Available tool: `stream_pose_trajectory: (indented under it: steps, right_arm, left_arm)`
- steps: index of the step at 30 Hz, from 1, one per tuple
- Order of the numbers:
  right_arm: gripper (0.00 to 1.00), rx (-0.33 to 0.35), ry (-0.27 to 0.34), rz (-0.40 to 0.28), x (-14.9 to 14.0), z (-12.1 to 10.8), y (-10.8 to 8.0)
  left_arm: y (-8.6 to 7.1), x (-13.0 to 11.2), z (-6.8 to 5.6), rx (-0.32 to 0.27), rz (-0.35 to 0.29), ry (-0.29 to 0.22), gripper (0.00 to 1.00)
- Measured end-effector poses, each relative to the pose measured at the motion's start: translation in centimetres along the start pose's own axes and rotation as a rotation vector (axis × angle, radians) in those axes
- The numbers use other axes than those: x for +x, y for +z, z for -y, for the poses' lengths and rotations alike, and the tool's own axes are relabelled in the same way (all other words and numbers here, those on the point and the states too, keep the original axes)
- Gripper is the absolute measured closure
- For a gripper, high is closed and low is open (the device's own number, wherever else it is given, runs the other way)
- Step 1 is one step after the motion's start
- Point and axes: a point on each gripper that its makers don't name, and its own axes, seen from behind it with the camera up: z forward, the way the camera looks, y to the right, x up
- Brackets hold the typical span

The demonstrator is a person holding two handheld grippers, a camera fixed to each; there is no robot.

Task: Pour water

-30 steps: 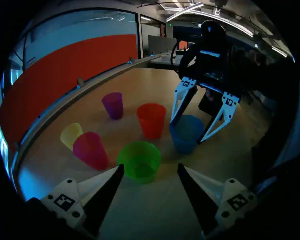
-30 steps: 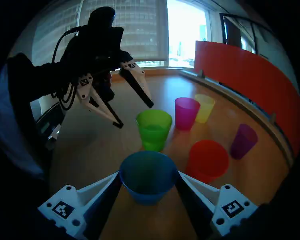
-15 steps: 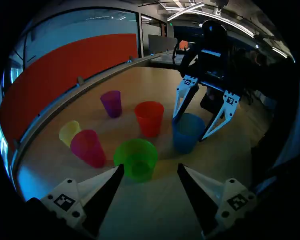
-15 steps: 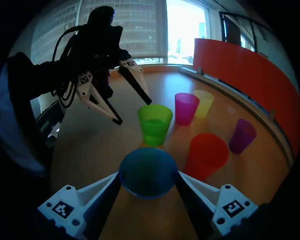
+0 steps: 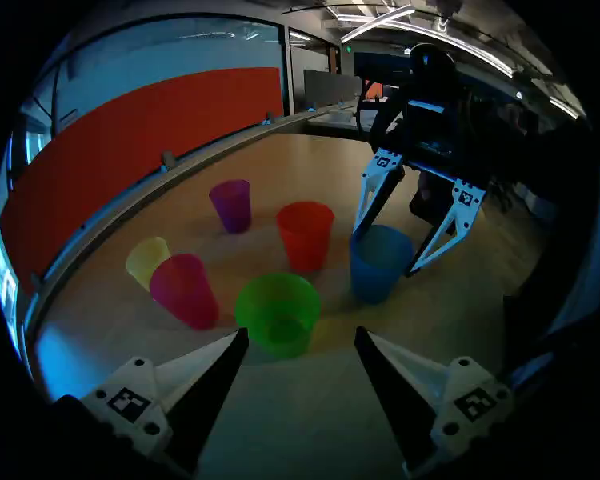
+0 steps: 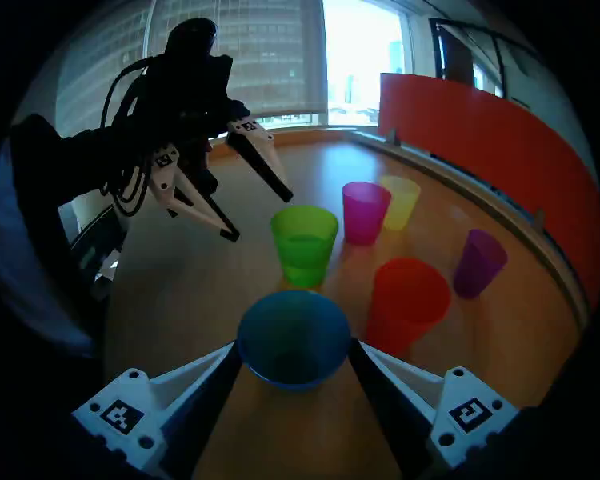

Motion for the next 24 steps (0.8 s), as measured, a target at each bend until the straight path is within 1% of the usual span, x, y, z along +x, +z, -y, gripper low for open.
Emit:
stream_pose_trajectory:
  steps: [5,8,15,20,24]
  right_arm:
    - [0.0,-0.017,0.002,0.004,-0.5,0.0,-0.7]
    - [0.0,-0.028,0.006,0.008,-0.8,0.0,-1.3]
    - [0.0,-0.057,0.011,0.013,-1.9,-0.2,-3.1]
    - [0.0,-0.087,0.018,0.016,-2.5,-0.6,-4.5]
    - [0.0,-0.113,0.028,0.015,-2.9,-1.1,-5.5]
  left_arm:
    - [-0.5,-0.5,0.3,0.016,-0.003,-0.015,0.0]
    - [-0.9,-0.9,0.6,0.033,0.001,-0.027,0.0]
    - [-1.8,-1.7,1.2,0.059,-0.003,-0.059,0.01]
    - [-2.5,-2.2,1.6,0.082,-0.001,-0.068,0.01]
    - [-2.8,-2.5,1.6,0.089,-0.003,-0.075,0.0]
